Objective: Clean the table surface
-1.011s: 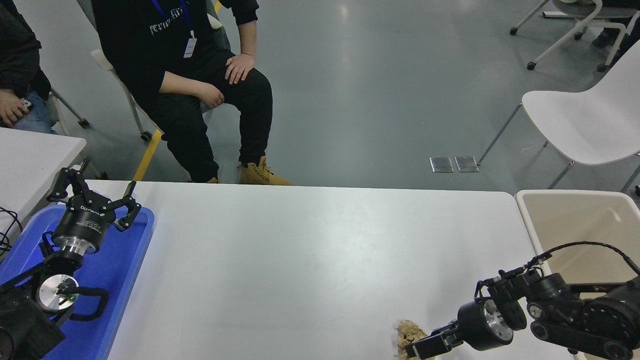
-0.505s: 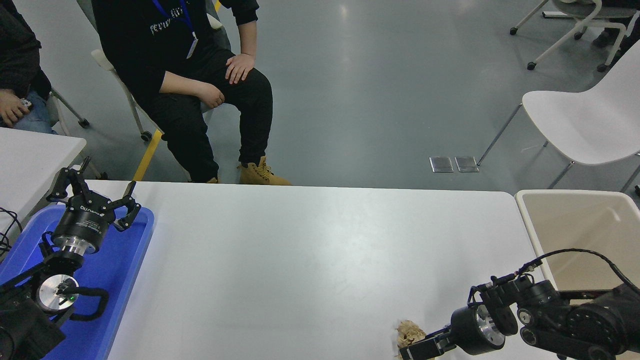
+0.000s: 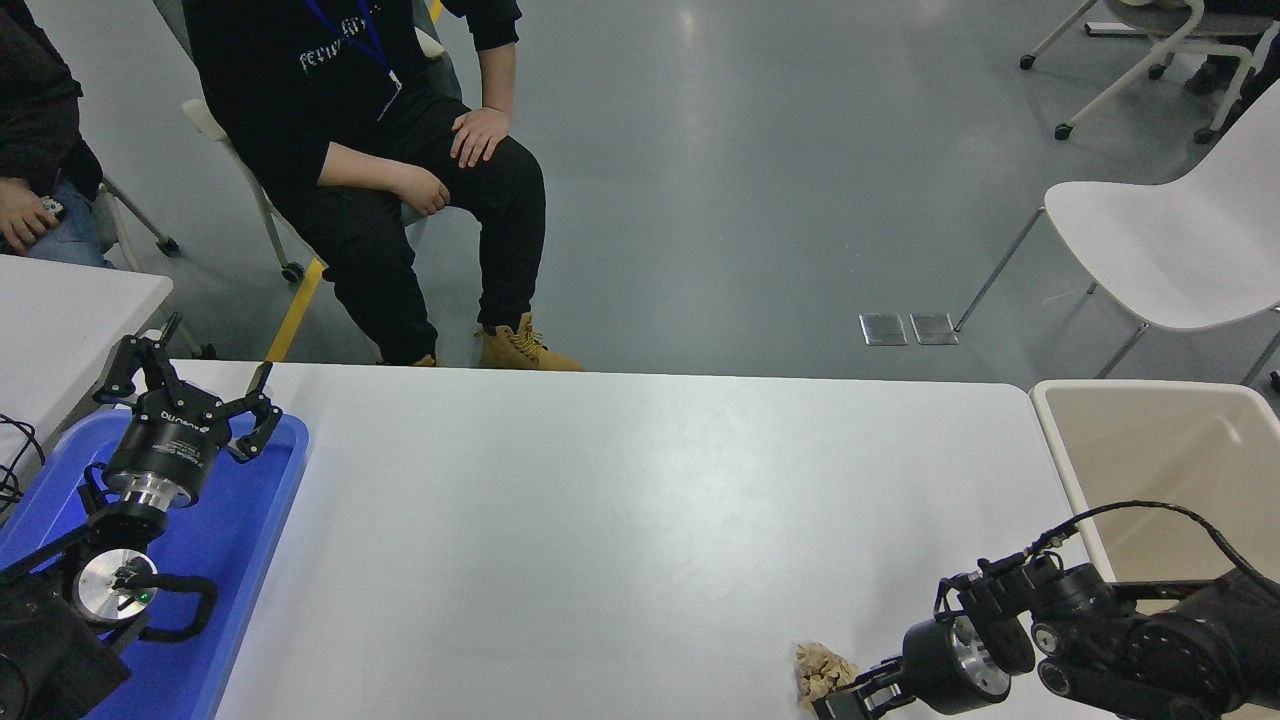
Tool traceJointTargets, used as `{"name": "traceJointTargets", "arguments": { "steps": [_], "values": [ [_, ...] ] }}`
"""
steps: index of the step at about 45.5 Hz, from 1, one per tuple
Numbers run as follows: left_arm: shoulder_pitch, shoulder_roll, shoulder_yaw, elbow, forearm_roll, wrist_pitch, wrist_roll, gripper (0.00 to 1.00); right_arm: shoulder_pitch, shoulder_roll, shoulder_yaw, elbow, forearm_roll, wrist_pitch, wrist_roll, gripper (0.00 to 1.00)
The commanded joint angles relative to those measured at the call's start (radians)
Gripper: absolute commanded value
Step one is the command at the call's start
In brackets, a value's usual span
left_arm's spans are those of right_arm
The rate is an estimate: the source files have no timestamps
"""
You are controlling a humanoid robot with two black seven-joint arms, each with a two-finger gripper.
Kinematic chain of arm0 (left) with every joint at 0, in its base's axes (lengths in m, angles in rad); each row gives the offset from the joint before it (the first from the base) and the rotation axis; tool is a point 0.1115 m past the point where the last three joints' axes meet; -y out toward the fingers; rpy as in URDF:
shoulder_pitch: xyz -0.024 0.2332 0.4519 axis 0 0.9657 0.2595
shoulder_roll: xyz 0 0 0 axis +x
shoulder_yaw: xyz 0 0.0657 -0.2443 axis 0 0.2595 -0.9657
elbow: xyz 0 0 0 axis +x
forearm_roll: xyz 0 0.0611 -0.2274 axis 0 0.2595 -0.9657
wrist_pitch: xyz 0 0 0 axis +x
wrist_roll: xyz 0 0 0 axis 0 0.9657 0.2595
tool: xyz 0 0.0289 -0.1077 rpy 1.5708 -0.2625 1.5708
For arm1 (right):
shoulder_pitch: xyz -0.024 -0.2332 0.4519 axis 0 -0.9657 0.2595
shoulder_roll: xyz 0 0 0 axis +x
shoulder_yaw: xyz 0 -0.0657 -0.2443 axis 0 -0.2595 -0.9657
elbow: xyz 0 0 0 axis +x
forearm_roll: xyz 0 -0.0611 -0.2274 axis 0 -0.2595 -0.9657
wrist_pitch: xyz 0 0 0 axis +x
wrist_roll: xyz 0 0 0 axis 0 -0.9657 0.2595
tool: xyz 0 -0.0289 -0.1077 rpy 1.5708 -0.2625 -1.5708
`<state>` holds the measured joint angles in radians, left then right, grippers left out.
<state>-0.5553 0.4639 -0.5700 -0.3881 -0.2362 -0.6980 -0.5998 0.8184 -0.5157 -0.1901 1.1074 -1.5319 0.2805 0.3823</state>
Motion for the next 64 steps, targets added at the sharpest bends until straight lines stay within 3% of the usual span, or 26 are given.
{"name": "traceJointTargets", "arguments": {
  "steps": [1, 20, 39, 52, 64],
  "values": [
    [0.0, 0.001, 0.001, 0.0, 0.0, 0.0, 0.0, 1.0, 0.015, 0.0, -0.002, -0.011, -0.001, 0.0, 0.029, 0.0],
    [0.0, -0.001, -0.001, 0.0, 0.0, 0.0, 0.0, 1.0, 0.067, -0.04, 0.101, 0.006, 0.032, 0.0, 0.047, 0.0],
    [0.0, -0.001, 0.001, 0.0, 0.0, 0.0, 0.0, 1.0, 0.242, -0.205, 0.23, 0.077, 0.283, 0.023, 0.083, 0.0],
    [0.0, 0.001, 0.001, 0.0, 0.0, 0.0, 0.0, 1.0, 0.265, -0.262, 0.405, 0.072, 0.377, 0.121, 0.081, 0.0],
    [0.0, -0.001, 0.001, 0.0, 0.0, 0.0, 0.0, 1.0, 0.271, -0.296, 0.488, 0.043, 0.435, 0.138, 0.081, 0.0]
  ]
}}
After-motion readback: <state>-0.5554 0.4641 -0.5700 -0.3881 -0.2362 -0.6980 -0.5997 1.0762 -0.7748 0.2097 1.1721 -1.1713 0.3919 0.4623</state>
